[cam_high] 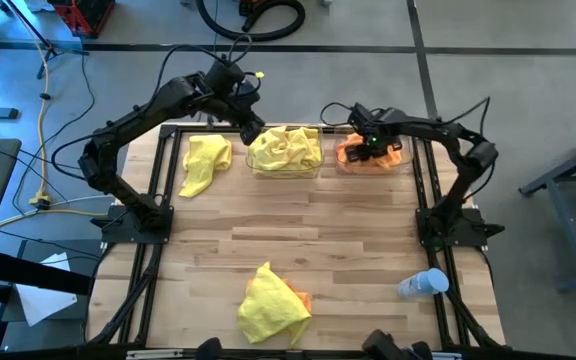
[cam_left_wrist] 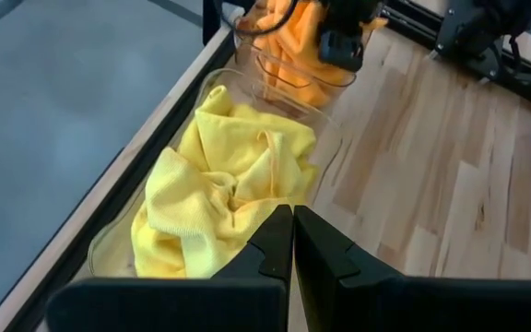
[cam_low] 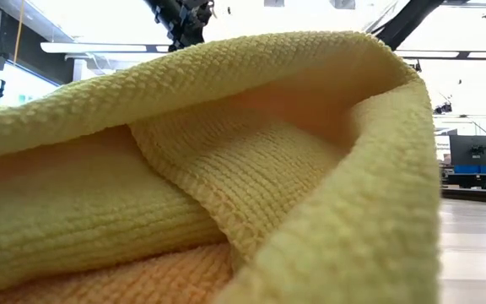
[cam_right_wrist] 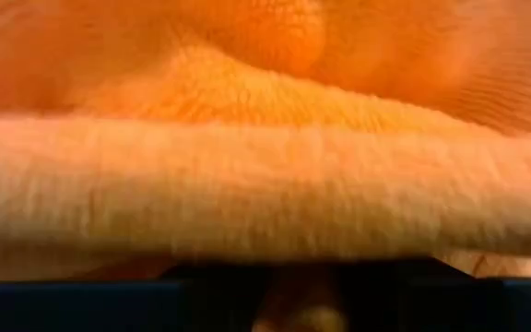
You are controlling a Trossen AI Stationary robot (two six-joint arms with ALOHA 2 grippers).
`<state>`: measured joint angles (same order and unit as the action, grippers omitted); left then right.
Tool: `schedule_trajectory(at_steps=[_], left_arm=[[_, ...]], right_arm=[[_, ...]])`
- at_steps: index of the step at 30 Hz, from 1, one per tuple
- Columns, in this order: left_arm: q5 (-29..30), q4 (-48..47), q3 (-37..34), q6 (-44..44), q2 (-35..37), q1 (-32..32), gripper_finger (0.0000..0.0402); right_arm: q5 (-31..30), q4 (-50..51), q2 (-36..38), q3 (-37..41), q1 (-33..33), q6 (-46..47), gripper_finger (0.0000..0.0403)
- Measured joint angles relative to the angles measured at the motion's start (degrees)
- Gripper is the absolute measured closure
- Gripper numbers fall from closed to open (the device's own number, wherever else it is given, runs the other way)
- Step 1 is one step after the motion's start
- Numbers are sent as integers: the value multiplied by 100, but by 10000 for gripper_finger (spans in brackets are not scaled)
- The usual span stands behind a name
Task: Sort microfiber towel by color & place in baskets
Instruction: Put the orange microfiber cloth into the right transparent bin
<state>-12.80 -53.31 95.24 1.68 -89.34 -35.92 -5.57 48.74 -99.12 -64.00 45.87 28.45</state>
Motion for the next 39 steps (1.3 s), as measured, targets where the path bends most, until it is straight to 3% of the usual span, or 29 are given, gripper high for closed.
schedule_trajectory(at_steps=[11, 17, 24, 39], left_arm=[[-1, -2, 0, 37, 0, 170, 401], [5, 8, 0, 43, 0, 196, 401], [20, 50, 0, 46, 0, 192, 401], [15, 36, 0, 48, -4, 267, 401]], right_arm=[[7, 316, 1466, 1, 0, 349, 281], [823, 757, 1901, 1, -19, 729, 281], [704, 1107, 1509, 1, -179, 884, 281], [151, 706, 227, 0, -179, 875, 281]])
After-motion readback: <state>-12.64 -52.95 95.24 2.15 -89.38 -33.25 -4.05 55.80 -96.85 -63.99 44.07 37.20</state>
